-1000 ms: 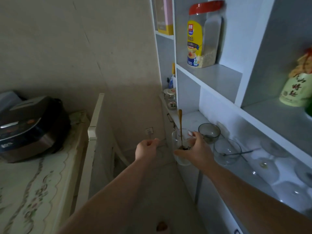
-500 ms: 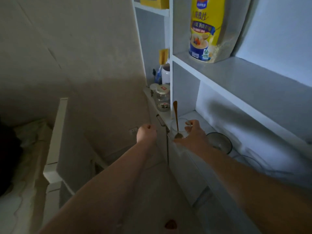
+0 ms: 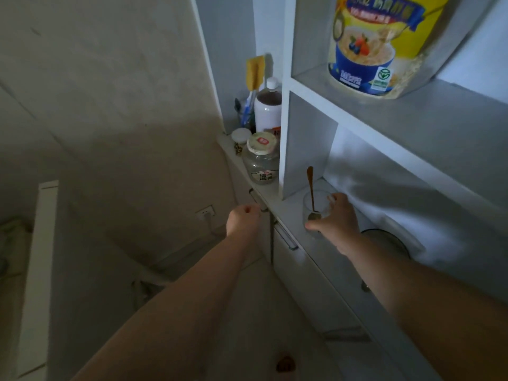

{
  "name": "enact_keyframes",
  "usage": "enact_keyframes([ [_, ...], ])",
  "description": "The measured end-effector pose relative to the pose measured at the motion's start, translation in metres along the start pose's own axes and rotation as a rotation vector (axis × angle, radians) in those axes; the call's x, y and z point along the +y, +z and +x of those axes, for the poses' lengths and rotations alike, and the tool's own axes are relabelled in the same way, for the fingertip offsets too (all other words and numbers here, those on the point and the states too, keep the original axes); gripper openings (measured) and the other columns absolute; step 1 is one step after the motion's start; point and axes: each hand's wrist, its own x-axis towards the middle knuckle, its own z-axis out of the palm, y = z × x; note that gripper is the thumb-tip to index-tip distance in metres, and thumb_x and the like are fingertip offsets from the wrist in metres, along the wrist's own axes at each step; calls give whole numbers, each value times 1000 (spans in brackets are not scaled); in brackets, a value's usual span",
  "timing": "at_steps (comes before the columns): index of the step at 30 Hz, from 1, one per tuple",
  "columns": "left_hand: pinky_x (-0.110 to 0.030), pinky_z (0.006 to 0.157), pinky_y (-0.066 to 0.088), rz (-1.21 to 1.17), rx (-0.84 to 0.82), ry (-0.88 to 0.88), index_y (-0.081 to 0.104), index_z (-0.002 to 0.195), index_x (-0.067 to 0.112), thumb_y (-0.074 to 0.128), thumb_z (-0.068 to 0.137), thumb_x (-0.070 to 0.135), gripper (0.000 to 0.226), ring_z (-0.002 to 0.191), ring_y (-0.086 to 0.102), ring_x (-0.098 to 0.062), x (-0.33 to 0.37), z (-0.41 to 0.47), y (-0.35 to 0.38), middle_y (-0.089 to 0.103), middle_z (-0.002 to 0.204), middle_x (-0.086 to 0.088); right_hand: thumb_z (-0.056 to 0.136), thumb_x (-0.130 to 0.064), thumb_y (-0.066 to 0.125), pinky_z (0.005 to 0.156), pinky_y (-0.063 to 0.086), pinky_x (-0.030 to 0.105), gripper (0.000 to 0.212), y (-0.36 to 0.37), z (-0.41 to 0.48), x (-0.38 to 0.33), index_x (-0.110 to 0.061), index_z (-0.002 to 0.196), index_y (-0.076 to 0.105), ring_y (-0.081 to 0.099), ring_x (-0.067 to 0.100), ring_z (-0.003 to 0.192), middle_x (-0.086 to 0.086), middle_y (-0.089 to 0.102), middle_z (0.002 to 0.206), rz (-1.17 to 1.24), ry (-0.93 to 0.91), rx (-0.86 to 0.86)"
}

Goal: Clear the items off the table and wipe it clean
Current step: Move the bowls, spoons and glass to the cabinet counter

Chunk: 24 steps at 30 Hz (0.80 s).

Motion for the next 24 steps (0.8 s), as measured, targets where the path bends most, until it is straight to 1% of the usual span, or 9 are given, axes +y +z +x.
enact_keyframes([
  [5,-30,68,46,-9,-1,-26,62,72,19,53,92,28,23,74,58,-21,2,14,2,62,76,-4,64,-10,83,80,41,26,78,2,16,0,-11,129,41,52,20,106,8,52,126,-13,3,57],
  [9,-29,67,45,1,-15,-33,65,82,16,54,92,25,18,72,57,-20,6,20,7,62,77,-3,72,-14,78,76,38,25,70,3,25,-1,-12,132,41,50,17,100,6,52,127,19,33,122],
  [11,-32,68,46,-2,-16,-27,67,84,14,54,92,24,18,73,57,-21,6,22,10,63,79,-4,72,-14,78,76,38,24,69,3,29,0,-12,131,41,53,21,105,7,52,127,32,47,142],
  [13,-35,71,50,-7,-16,-23,65,78,16,56,90,25,17,75,58,-23,7,22,12,64,81,-6,72,-15,78,79,38,24,70,3,30,1,-14,132,41,54,24,113,6,52,130,47,51,150],
  [15,-36,72,50,-9,-18,-25,62,74,18,56,90,25,19,76,58,-23,6,21,14,63,80,-7,75,-19,76,79,37,23,69,1,31,0,-15,134,40,54,21,109,4,52,128,39,60,166],
  [17,-32,69,46,-8,-19,-27,62,73,18,55,91,25,21,74,57,-23,6,19,16,62,77,-7,74,-21,78,84,42,27,78,-2,29,0,-14,138,35,54,22,111,5,52,131,23,73,148],
  [20,-32,69,46,-7,-18,-30,63,72,19,53,90,24,22,73,57,-24,6,13,18,62,77,-8,59,-18,87,101,42,40,111,-6,22,0,-11,146,19,46,30,126,13,43,141,3,98,106],
  [21,-33,69,47,2,-12,-33,63,74,18,52,91,24,21,73,57,-24,8,9,18,63,79,-9,58,-17,86,98,45,40,108,-7,19,2,-8,145,22,48,30,124,13,45,138,7,95,110],
  [24,-38,75,54,32,9,2,66,83,12,50,90,20,19,75,60,-26,11,-7,17,66,83,-11,70,-15,79,82,46,30,80,-14,3,0,-3,135,34,56,28,109,11,51,125,3,71,138],
])
